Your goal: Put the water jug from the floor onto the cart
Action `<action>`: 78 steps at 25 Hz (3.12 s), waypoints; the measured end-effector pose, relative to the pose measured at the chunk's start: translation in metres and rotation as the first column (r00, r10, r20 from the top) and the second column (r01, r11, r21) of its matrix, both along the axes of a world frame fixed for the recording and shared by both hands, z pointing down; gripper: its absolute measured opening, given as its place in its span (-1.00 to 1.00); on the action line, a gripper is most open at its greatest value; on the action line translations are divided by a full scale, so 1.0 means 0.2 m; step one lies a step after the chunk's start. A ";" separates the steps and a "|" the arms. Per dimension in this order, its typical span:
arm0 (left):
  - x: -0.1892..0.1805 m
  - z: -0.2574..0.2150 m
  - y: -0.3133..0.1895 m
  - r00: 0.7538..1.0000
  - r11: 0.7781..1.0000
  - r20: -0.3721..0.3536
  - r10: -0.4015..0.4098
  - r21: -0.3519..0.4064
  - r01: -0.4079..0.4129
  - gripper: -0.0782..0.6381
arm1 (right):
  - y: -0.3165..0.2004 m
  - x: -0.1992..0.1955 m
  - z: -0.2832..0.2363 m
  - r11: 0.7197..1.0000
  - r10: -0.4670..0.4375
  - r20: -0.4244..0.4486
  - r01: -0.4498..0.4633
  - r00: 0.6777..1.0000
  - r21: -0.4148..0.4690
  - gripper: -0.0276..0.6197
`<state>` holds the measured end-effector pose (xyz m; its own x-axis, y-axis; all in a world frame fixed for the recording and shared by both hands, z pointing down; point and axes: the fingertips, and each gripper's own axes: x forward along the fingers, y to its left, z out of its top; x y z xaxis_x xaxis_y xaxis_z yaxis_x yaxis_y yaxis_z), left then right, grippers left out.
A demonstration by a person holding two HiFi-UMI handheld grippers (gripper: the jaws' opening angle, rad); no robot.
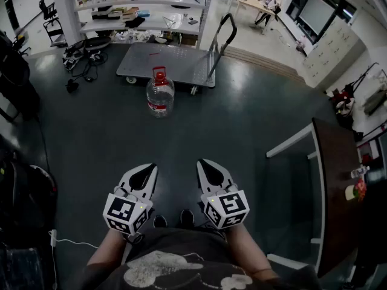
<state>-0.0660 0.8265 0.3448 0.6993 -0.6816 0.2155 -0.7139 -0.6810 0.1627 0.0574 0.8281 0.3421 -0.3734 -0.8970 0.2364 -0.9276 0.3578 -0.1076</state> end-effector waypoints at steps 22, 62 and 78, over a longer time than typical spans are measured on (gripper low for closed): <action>-0.17 -0.01 0.04 0.999 0.999 -0.017 0.033 0.012 -0.032 -0.77 | 0.01 -0.08 0.03 0.995 0.093 0.114 -0.095 0.989 0.014 -0.94; 0.03 0.20 -1.81 0.971 0.967 0.027 -0.236 -0.094 0.237 -0.77 | -1.80 0.48 0.28 0.999 0.006 -0.006 -0.006 1.000 0.041 -0.94; -0.15 0.27 -3.09 0.996 0.993 -0.059 -0.069 -0.099 0.062 -0.77 | -3.08 0.28 0.20 0.992 0.124 0.066 -0.126 0.990 0.030 -0.94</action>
